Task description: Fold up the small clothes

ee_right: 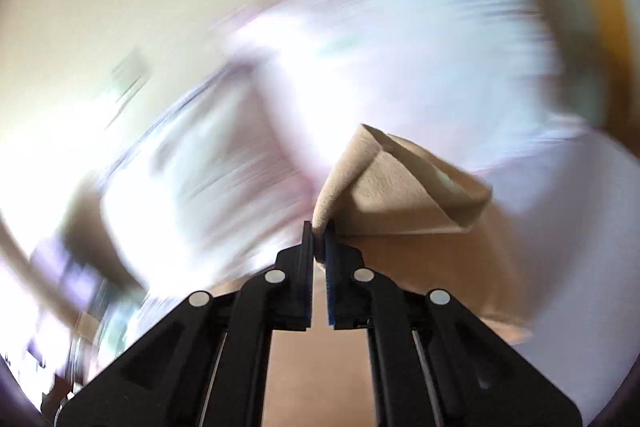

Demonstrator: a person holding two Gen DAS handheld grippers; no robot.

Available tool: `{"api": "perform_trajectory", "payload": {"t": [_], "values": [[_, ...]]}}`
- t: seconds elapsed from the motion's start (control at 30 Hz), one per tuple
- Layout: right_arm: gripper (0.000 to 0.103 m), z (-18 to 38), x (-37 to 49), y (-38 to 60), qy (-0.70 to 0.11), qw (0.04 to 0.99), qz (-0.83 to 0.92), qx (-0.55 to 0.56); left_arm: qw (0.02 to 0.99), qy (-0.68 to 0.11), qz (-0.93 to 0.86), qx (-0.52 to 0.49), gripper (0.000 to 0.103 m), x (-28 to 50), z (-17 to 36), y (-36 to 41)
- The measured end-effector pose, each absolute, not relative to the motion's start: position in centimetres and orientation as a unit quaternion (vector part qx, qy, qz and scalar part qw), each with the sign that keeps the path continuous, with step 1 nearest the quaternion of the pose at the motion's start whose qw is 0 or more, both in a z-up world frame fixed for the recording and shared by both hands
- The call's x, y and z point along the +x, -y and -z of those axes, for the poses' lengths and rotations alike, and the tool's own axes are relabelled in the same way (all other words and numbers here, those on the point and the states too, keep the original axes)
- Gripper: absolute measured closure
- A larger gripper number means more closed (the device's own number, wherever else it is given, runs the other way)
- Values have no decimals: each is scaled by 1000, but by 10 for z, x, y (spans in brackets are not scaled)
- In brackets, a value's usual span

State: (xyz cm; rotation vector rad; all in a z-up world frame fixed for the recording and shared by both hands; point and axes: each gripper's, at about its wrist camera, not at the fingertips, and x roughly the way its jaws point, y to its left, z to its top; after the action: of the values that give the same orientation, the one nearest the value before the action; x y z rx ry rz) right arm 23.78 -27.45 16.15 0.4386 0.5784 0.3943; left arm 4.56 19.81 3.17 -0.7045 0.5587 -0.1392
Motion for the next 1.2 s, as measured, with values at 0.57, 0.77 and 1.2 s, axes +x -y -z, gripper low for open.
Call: {"api": "perform_trajectory", "payload": {"t": [0.57, 0.77, 1.2], "values": [[22, -98, 230, 128, -402, 837, -344, 136, 832, -248, -104, -485, 5, 50, -9, -335], [19, -103, 218, 173, -389, 844, -330, 165, 788, -239, -172, -540, 22, 47, -2, -374], [16, -104, 199, 212, -374, 838, -345, 200, 749, -295, -218, -552, 96, 76, 8, -415]]}}
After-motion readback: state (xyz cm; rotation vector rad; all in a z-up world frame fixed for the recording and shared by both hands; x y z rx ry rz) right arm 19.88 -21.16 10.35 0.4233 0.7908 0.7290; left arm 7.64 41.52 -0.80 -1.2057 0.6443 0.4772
